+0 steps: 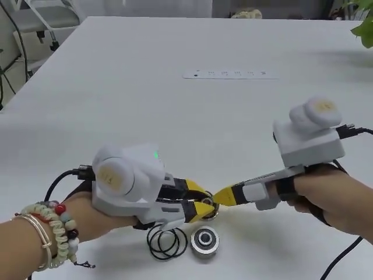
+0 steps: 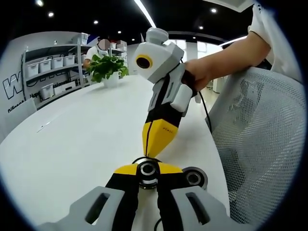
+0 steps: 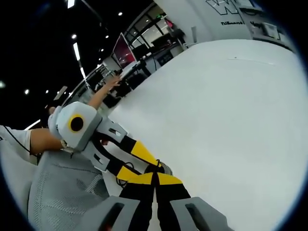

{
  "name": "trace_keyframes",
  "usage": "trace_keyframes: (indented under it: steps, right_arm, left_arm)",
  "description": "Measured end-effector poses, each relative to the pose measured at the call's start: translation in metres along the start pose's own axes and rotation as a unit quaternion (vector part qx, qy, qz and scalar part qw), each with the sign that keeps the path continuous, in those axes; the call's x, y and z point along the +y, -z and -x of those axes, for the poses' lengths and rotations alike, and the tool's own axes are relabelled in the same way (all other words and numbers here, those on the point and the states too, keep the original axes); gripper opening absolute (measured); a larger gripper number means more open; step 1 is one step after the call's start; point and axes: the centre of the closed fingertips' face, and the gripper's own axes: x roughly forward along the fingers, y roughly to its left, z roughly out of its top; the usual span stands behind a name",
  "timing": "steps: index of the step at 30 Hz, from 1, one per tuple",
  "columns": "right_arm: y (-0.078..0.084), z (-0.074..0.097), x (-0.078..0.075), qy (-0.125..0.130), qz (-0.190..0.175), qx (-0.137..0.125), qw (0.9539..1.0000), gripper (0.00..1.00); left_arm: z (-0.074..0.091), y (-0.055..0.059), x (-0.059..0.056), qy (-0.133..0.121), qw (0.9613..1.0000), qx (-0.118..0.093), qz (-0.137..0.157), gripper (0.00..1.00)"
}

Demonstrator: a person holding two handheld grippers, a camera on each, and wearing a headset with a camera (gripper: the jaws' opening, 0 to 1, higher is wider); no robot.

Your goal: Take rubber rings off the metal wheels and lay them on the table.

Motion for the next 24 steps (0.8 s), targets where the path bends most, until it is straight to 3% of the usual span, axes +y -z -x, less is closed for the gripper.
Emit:
trace_keyframes:
  steps: [2,18,21,24]
  right_arm:
    - [-0.005,0.003,-0.002,-0.002,-0.013,-0.011,0.9999,0.0]
    - [-0.001,0.002,-0.004,0.005,-0.007,-0.002,1.0,0.0]
    - [0.0,0.001,-0.005,0.007,-0.005,0.0,1.0,0.0]
    - [-0.001,0.002,-0.005,0.007,-0.004,0.0,1.0,0.0]
  left_arm:
    - [0.0,0.0,0.0,0.001,1.0,0.006,-0.001,0.08]
    - [0.009,0.004,0.001,0.005,0.999,0.042,-0.012,0.08]
    - [0.012,0.004,-0.002,0.015,0.9988,0.045,-0.013,0.14]
    - [0.014,0.0,-0.007,0.027,0.999,0.034,-0.012,0.23]
